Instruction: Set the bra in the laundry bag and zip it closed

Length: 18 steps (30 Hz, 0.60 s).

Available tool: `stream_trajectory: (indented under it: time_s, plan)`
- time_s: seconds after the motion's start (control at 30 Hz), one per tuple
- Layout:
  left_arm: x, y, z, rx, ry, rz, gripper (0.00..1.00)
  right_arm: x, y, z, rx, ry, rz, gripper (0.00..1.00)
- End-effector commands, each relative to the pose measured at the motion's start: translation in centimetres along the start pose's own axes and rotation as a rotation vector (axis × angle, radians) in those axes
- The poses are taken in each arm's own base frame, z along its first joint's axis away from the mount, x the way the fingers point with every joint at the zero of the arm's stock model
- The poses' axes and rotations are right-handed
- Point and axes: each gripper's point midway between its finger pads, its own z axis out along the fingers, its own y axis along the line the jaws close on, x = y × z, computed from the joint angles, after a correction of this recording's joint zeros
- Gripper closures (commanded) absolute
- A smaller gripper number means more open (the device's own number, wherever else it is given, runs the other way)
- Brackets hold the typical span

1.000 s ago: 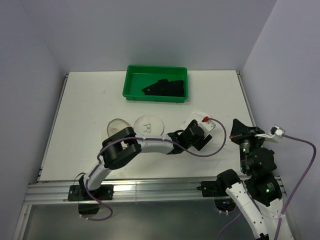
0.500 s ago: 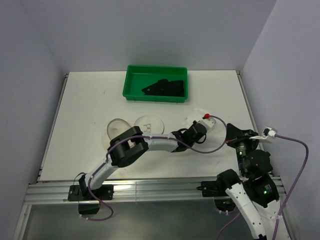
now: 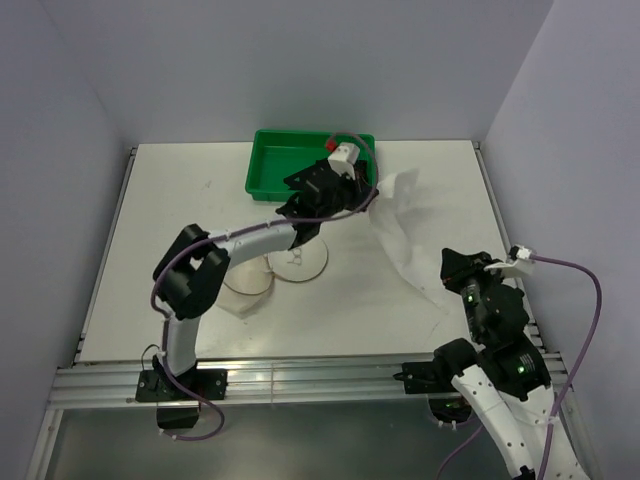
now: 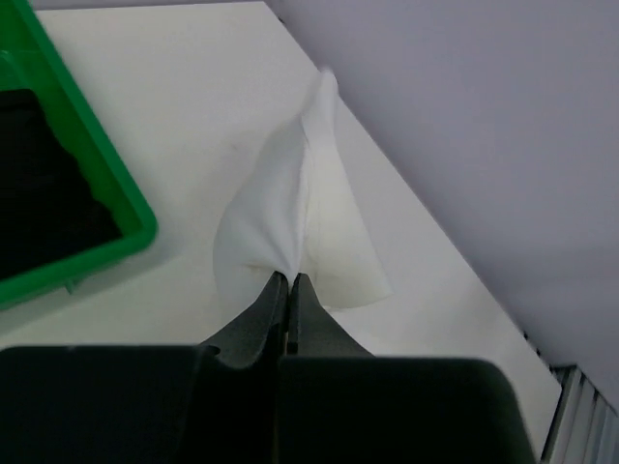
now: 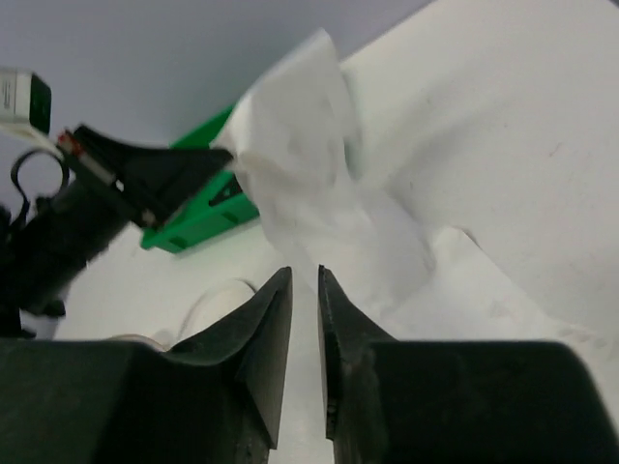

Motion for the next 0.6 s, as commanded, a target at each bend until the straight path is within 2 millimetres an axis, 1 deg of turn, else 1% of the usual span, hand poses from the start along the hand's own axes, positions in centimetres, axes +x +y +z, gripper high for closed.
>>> stream_trajectory:
  time_s: [0.0, 0.03, 0.07, 0.1, 0.13, 0.17, 0.2, 0.23, 0.27, 0.3, 0.33, 0.37, 0.4, 0.43, 0.47, 0.5, 0.53, 0.57]
  plan:
    - [4.3, 4.6, 2.9, -0.014, 0.146, -0.2, 0.99, 1.0, 0.6, 1.5, 0.019, 0.065, -0.05, 0.74]
    - [3.6, 5.4, 3.6, -0.024, 0.135, -0.222, 0.92, 1.4, 0.7, 2.0, 0.019, 0.079, -0.061, 0.67]
    - [3.7, 6.9, 3.9, -0.061, 0.132, -0.248, 0.85, 2.5, 0.4, 2.9, 0.045, 0.119, -0.088, 0.63]
    - [3.9, 8.6, 4.1, -0.101, 0.13, -0.296, 0.78, 3.0, 0.3, 3.3, 0.049, 0.139, -0.109, 0.58]
    - [4.2, 9.6, 3.8, -0.128, 0.129, -0.31, 0.62, 3.4, 0.4, 3.9, 0.049, 0.148, -0.121, 0.44]
    - [4.3, 10.4, 3.5, -0.159, 0.123, -0.323, 0.54, 4.6, 0.1, 4.7, 0.075, 0.191, -0.146, 0.4]
    - [3.3, 10.8, 3.0, -0.191, 0.088, -0.325, 0.46, 5.5, 0.3, 5.2, 0.067, 0.228, -0.158, 0.37]
    - [4.1, 11.2, 2.3, -0.214, 0.098, -0.324, 0.33, 5.7, 0.7, 5.8, 0.06, 0.234, -0.157, 0.31]
    - [4.0, 11.5, 1.8, -0.227, 0.091, -0.318, 0.29, 6.9, 0.3, 6.7, 0.084, 0.269, -0.176, 0.27]
    - [4.0, 11.7, 0.7, -0.252, 0.083, -0.308, 0.26, 7.5, 0.4, 7.3, 0.083, 0.284, -0.187, 0.24]
    - [3.9, 11.7, 0.0, -0.256, 0.081, -0.304, 0.25, 7.8, 0.5, 8.0, 0.089, 0.292, -0.188, 0.2]
    - [2.7, 10.8, -0.8, -0.236, 0.054, -0.3, 0.26, 9.0, 0.0, 9.0, 0.121, 0.326, -0.198, 0.18]
    - [3.8, 11.9, -1.8, -0.296, 0.054, -0.288, 0.26, 9.2, 0.4, 10.1, 0.108, 0.314, -0.183, 0.15]
    - [3.9, 11.7, -2.4, -0.301, 0.052, -0.285, 0.27, 11.2, 0.0, 11.0, 0.12, 0.379, -0.19, 0.14]
    - [3.2, 11.0, -2.9, -0.291, 0.035, -0.281, 0.27, 11.5, -0.8, 11.8, 0.151, 0.387, -0.177, 0.14]
    - [3.8, 10.5, -3.3, -0.288, 0.046, -0.268, 0.27, 12.2, -1.5, 12.6, 0.169, 0.403, -0.167, 0.14]
    - [4.7, 11.0, -4.0, -0.315, 0.056, -0.258, 0.27, 12.4, -1.7, 13.7, 0.166, 0.405, -0.148, 0.14]
    - [4.8, 10.8, -4.2, -0.318, 0.059, -0.251, 0.27, 14.9, -3.3, 14.4, 0.204, 0.487, -0.149, 0.14]
